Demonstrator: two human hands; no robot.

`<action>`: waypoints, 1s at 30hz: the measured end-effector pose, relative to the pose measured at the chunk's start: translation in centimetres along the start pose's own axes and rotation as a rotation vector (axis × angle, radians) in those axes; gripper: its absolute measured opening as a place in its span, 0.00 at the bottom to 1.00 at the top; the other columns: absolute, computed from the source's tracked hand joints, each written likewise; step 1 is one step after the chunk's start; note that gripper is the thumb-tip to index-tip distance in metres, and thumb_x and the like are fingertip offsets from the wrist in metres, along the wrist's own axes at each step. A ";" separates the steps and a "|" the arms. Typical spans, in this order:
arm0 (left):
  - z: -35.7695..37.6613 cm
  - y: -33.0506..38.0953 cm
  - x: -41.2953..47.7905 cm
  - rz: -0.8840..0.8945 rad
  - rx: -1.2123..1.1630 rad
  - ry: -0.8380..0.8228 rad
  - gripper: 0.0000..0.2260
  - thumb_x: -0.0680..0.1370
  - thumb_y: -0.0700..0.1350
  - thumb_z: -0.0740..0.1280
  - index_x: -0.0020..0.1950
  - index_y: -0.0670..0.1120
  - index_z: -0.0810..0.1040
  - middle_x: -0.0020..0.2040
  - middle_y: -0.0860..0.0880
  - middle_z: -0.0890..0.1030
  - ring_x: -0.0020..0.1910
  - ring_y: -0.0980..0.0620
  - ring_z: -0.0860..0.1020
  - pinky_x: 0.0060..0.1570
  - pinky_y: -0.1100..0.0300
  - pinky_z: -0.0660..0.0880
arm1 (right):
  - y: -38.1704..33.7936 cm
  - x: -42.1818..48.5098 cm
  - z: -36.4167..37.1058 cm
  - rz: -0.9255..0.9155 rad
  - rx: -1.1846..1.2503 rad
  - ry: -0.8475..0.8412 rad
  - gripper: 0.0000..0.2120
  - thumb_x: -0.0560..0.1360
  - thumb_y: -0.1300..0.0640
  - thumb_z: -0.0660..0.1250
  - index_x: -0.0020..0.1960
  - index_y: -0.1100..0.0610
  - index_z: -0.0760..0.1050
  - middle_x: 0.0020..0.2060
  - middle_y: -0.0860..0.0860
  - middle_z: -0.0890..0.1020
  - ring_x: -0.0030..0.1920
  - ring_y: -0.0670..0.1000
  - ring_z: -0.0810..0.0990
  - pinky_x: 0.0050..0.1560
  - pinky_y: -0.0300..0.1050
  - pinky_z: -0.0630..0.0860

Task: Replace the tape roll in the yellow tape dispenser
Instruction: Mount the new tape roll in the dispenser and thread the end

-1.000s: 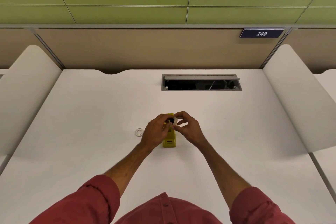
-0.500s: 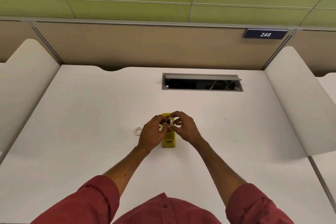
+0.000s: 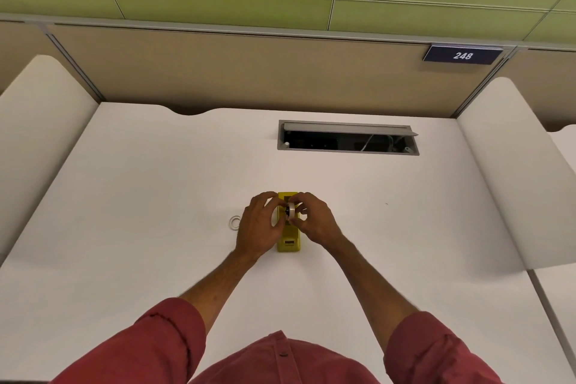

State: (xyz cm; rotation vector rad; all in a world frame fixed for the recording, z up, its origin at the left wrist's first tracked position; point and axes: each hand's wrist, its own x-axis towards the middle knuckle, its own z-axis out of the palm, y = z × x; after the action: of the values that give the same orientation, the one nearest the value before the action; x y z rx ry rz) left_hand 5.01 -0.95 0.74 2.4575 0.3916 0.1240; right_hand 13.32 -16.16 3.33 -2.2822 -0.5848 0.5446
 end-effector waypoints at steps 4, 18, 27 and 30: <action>0.0 -0.2 0.5 0.003 0.031 0.022 0.14 0.83 0.48 0.71 0.68 0.50 0.82 0.80 0.52 0.72 0.82 0.49 0.70 0.81 0.51 0.67 | 0.1 0.4 0.1 0.007 -0.024 -0.006 0.22 0.77 0.63 0.77 0.70 0.59 0.78 0.65 0.54 0.83 0.63 0.57 0.83 0.66 0.56 0.79; 0.5 -0.4 1.6 -0.074 0.054 -0.073 0.16 0.84 0.49 0.70 0.72 0.50 0.79 0.82 0.52 0.70 0.80 0.48 0.71 0.76 0.50 0.72 | 0.4 1.7 0.2 0.002 -0.167 -0.018 0.21 0.79 0.56 0.76 0.71 0.55 0.78 0.70 0.53 0.75 0.67 0.55 0.79 0.67 0.59 0.77; 0.4 -0.1 2.0 -0.078 0.082 -0.074 0.17 0.83 0.49 0.71 0.72 0.49 0.79 0.80 0.50 0.73 0.77 0.46 0.74 0.71 0.50 0.76 | 0.3 2.0 0.1 -0.017 -0.152 -0.027 0.21 0.79 0.58 0.75 0.71 0.56 0.79 0.68 0.54 0.76 0.68 0.57 0.79 0.66 0.59 0.78; 0.3 0.0 2.2 -0.088 0.095 -0.092 0.19 0.82 0.50 0.71 0.73 0.48 0.79 0.80 0.50 0.72 0.76 0.46 0.74 0.71 0.50 0.77 | 0.3 2.0 0.3 -0.011 -0.139 -0.016 0.21 0.79 0.59 0.76 0.71 0.57 0.79 0.68 0.55 0.76 0.67 0.57 0.79 0.66 0.57 0.79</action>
State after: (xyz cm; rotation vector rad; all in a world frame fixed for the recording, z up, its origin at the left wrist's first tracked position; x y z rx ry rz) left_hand 7.16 -0.48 0.48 2.5232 0.4740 -0.0457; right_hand 14.88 -15.08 2.47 -2.4061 -0.6608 0.5324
